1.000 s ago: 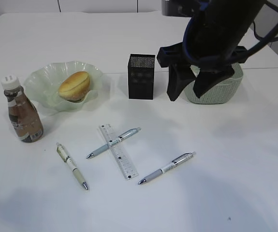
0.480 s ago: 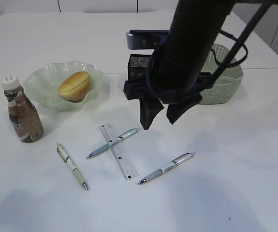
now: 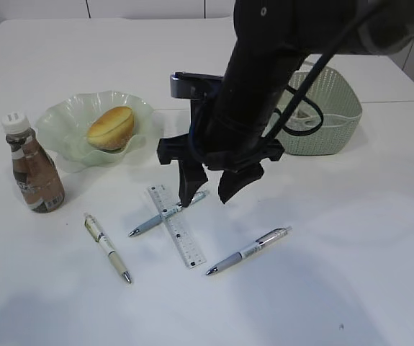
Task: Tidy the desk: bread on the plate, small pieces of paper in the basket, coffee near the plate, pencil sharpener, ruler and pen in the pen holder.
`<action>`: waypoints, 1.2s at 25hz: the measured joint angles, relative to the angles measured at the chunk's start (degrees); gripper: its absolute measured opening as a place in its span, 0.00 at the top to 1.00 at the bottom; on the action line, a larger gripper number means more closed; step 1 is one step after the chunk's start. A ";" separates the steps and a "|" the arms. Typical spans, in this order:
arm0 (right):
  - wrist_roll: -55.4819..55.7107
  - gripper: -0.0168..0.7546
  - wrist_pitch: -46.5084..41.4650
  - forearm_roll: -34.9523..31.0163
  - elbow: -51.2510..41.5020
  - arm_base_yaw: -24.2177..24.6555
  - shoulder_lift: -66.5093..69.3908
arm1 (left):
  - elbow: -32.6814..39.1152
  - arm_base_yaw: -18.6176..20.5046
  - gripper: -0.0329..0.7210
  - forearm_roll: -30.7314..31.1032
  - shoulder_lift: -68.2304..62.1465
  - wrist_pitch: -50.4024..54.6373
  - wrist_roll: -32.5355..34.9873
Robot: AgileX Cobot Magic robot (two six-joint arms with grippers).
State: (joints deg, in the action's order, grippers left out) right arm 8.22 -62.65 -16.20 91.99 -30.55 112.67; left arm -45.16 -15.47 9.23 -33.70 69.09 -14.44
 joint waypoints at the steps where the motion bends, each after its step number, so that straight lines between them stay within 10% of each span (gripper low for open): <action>1: 0.00 0.37 0.00 0.00 0.00 0.00 0.29 | 0.00 0.00 0.19 0.00 0.00 0.13 0.02; 7: 0.00 0.24 3.50 0.22 0.00 0.00 1.66 | 0.00 0.00 0.19 0.00 0.00 0.32 -0.03; 30: -5.37 0.23 7.54 -1.09 3.82 0.00 10.07 | 0.00 0.00 0.19 0.00 0.00 2.55 -0.11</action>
State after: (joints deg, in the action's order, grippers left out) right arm 2.85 -55.10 -17.29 95.81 -30.55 122.74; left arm -45.16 -15.47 9.23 -33.70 71.64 -14.55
